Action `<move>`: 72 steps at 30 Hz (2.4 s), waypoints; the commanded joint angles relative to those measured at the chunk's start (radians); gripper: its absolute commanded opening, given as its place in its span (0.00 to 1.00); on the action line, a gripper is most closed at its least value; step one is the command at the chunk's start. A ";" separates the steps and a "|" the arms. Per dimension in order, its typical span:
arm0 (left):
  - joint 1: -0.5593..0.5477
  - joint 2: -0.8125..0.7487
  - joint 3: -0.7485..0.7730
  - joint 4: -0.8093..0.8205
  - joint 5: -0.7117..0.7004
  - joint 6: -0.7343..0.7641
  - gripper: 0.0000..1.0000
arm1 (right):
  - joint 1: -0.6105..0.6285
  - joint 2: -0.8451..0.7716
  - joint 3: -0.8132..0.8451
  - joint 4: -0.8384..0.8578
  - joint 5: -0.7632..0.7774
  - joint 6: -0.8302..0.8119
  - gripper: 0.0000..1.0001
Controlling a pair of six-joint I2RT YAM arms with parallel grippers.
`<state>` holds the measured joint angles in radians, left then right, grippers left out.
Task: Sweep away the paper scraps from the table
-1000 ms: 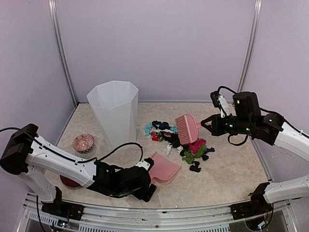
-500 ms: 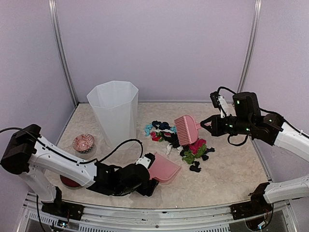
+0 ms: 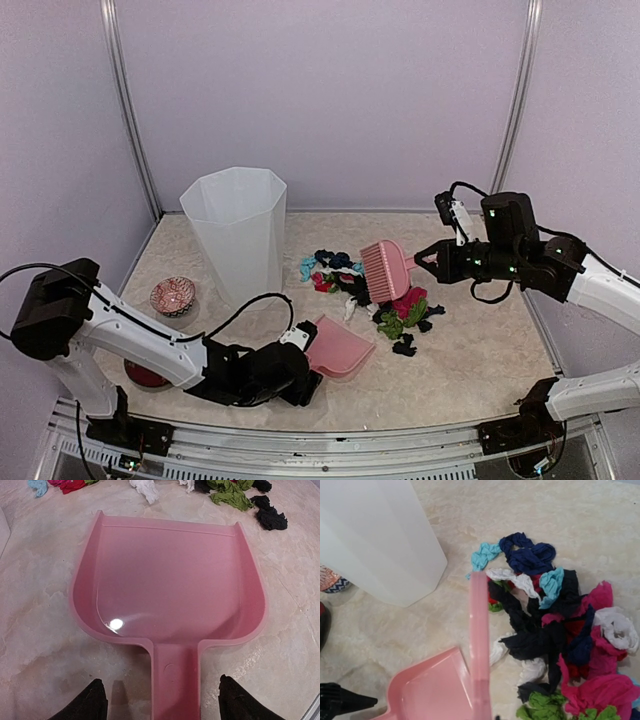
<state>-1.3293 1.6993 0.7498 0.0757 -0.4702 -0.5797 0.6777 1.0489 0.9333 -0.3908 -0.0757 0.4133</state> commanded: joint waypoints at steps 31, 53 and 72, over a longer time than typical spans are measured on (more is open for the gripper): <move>0.013 -0.039 -0.020 0.030 0.021 0.006 0.01 | -0.006 -0.007 -0.030 0.051 -0.012 0.021 0.00; -0.021 -0.352 0.093 -0.447 -0.134 -0.201 0.00 | -0.006 0.492 0.253 0.424 -0.008 0.236 0.00; -0.054 -0.421 0.104 -0.666 -0.098 -0.330 0.00 | -0.010 1.075 0.599 0.534 -0.083 0.512 0.00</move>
<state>-1.3693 1.3025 0.8589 -0.5682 -0.5751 -0.8841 0.6773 2.0735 1.5085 0.1032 -0.1638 0.8536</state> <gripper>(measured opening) 0.220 0.064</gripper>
